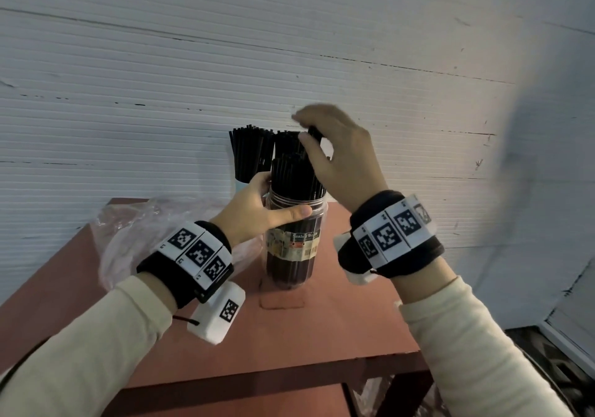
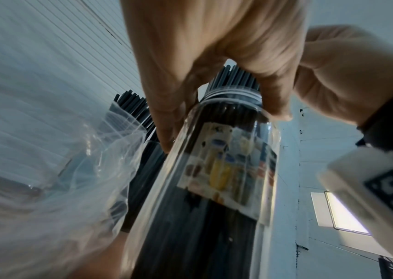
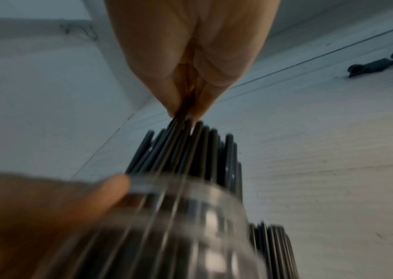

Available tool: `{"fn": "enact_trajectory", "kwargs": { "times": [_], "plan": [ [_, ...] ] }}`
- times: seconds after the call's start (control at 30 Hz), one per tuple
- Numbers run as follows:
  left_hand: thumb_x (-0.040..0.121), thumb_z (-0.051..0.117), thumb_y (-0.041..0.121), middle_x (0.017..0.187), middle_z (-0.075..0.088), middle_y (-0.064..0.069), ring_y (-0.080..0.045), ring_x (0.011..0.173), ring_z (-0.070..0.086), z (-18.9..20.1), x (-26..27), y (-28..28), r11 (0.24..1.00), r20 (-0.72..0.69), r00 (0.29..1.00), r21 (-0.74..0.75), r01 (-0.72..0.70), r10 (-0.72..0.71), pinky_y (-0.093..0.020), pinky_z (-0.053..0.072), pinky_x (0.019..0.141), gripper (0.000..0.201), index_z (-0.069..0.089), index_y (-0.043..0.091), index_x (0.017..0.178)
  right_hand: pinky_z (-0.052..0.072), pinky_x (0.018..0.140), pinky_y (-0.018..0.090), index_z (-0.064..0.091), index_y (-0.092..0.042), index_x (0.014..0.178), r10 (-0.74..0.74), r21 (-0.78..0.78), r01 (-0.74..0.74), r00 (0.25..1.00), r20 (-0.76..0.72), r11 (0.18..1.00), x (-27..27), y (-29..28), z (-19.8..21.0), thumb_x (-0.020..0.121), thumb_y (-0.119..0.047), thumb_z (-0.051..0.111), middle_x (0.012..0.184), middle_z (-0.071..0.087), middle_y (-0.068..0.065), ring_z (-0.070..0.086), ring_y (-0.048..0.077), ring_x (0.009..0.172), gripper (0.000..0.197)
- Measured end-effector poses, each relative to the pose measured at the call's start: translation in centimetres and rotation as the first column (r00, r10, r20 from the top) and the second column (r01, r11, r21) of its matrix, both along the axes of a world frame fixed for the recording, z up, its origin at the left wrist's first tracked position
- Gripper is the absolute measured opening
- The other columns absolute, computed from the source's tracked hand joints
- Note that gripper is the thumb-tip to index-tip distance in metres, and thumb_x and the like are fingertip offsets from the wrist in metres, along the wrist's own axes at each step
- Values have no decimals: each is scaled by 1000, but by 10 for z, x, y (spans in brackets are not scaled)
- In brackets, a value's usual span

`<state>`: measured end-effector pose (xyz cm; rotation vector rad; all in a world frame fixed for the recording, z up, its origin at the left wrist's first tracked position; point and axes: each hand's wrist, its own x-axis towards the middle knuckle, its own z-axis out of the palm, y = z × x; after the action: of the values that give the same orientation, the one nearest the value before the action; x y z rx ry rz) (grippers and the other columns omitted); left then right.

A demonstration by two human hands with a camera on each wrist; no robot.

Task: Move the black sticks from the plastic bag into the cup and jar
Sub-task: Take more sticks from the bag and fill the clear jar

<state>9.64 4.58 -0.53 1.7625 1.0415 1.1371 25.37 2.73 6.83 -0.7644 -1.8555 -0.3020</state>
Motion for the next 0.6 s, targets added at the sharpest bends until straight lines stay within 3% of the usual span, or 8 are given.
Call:
{"fn": "enact_trajectory", "kwargs": {
  "times": [0.07, 0.13, 0.23, 0.47, 0.6],
  "plan": [
    [61, 87, 38, 125, 58, 11, -2, 114, 56, -3, 0, -5, 1000, 5, 1000, -14, -9, 9, -30, 47, 100, 95, 36, 17, 139, 48, 95, 30, 67, -5, 113, -7, -62, 9, 1000, 21, 998, 0, -3, -18, 93, -8, 55, 115, 65, 4, 59, 10, 106, 24],
    [68, 85, 27, 120, 55, 19, 1, 112, 54, -7, -1, -9, 1000, -31, 999, -18, -17, 17, -26, 46, 97, 86, 36, 19, 138, 44, 104, 36, 60, -8, 126, -12, -93, 13, 1000, 17, 996, 3, -8, -28, 95, -14, 53, 131, 58, 2, 53, 13, 122, 32],
    [70, 83, 29, 115, 52, 25, -4, 116, 50, -12, -2, -12, 999, -51, 997, -11, -52, 51, -29, 42, 99, 78, 40, 24, 134, 33, 113, 25, 46, -8, 140, -24, -91, 22, 999, -25, 996, 6, -15, -33, 97, -17, 54, 148, 43, 1, 39, 11, 137, 45],
    [67, 84, 41, 127, 56, 14, -9, 120, 51, -13, 1, -4, 995, -94, 991, 5, -100, 101, -35, 41, 105, 83, 45, 25, 137, 44, 104, 34, 58, -8, 129, -69, -137, 64, 997, -34, 989, 1, -11, -47, 96, -20, 53, 132, 59, 3, 52, 15, 125, 35],
    [56, 85, 49, 125, 58, 14, -9, 120, 54, -13, -1, -4, 996, -83, 992, 2, -94, 94, -41, 43, 106, 89, 47, 26, 134, 43, 106, 39, 58, -7, 129, -85, -107, 84, 996, -5, 991, -2, -14, -57, 94, -20, 56, 133, 58, 4, 49, 19, 130, 37]
  ]
}}
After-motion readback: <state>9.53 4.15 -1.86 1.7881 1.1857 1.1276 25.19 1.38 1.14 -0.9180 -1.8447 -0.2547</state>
